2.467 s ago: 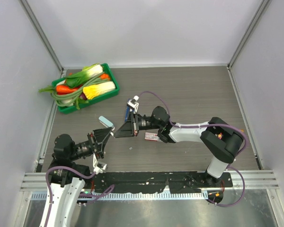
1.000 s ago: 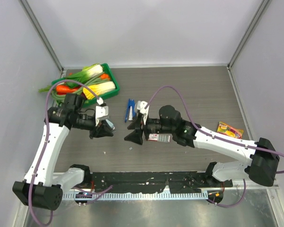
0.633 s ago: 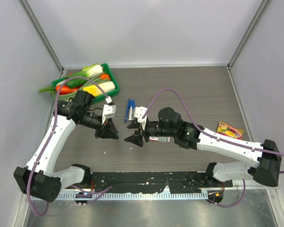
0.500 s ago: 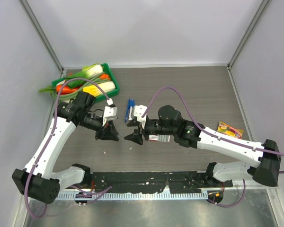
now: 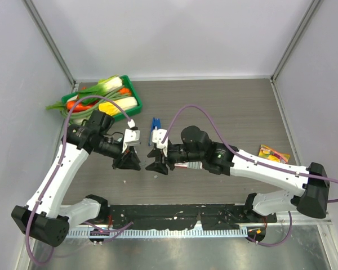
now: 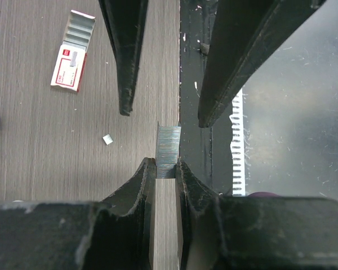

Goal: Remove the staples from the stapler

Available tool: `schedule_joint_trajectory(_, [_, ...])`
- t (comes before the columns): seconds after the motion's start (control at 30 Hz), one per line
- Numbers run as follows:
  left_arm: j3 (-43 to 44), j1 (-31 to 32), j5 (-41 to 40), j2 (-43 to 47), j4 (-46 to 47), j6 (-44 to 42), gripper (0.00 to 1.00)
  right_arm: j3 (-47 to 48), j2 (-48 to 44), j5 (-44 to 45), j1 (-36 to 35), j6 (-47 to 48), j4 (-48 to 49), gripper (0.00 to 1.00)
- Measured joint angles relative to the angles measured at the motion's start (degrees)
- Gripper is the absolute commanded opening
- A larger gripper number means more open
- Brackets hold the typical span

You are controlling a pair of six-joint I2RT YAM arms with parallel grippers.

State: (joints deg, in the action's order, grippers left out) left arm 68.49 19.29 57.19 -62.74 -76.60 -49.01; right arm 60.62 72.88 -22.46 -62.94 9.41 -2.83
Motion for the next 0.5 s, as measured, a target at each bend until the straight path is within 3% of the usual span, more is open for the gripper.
schedule_joint_trajectory(0.5, [0.00, 0.50, -0.70, 0.00, -0.02, 1.05, 0.01, 0.76, 2.54, -0.59, -1.05, -0.57, -0.24, 0.41])
